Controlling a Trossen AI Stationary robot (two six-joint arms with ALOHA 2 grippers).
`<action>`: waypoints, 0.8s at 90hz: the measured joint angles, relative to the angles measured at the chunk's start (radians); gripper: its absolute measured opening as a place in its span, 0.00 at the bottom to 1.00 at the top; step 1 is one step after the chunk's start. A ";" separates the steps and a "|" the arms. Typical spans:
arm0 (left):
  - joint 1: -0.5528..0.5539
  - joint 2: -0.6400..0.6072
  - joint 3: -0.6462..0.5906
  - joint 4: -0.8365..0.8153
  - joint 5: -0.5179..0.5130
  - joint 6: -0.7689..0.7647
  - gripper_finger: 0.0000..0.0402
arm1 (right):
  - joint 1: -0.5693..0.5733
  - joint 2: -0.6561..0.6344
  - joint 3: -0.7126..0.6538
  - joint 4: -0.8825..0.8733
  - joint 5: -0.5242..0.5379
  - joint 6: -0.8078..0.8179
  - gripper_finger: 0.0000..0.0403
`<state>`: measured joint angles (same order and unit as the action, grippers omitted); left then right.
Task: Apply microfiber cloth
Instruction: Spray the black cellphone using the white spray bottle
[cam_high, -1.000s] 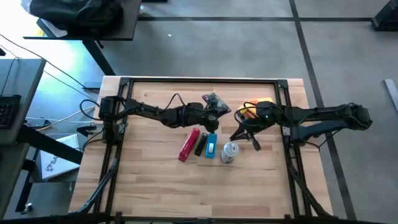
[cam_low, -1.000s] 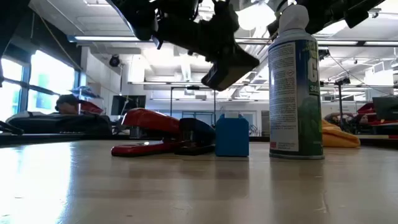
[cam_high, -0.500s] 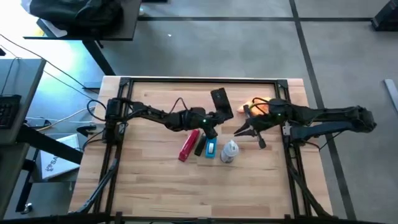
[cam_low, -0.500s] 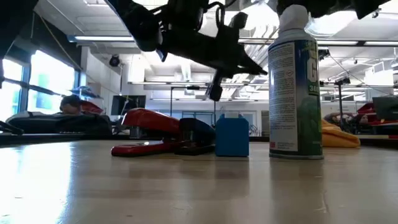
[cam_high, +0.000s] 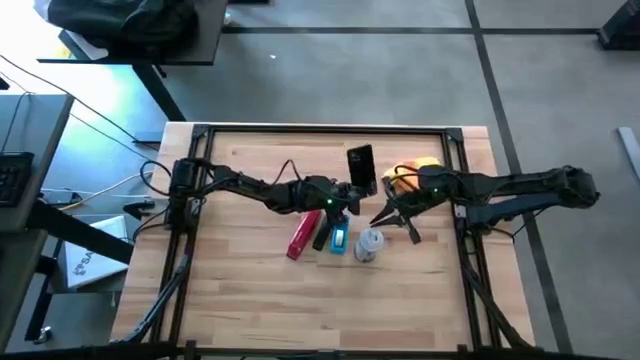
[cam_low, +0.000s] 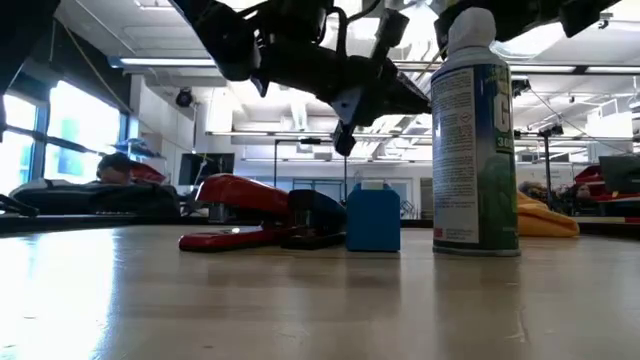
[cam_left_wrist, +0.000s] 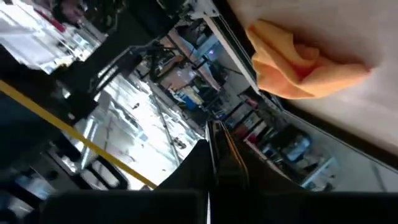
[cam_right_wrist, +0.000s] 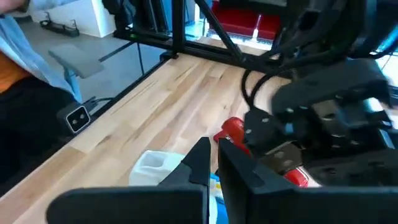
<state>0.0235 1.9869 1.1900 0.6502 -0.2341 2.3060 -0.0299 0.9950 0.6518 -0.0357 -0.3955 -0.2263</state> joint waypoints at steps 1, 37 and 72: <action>-0.001 0.000 0.000 0.000 0.000 0.000 0.02 | 0.000 0.000 0.000 -0.001 0.000 0.000 0.00; -0.046 0.000 0.000 -0.088 -0.019 -0.080 0.02 | -0.002 0.011 0.002 -0.029 0.002 -0.010 0.00; -0.070 0.000 0.000 -0.055 -0.080 -0.112 0.02 | -0.003 0.030 0.004 -0.030 0.001 0.008 0.00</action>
<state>-0.0466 1.9865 1.1904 0.5954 -0.3144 2.1940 -0.0326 1.0252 0.6559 -0.0658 -0.3943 -0.2180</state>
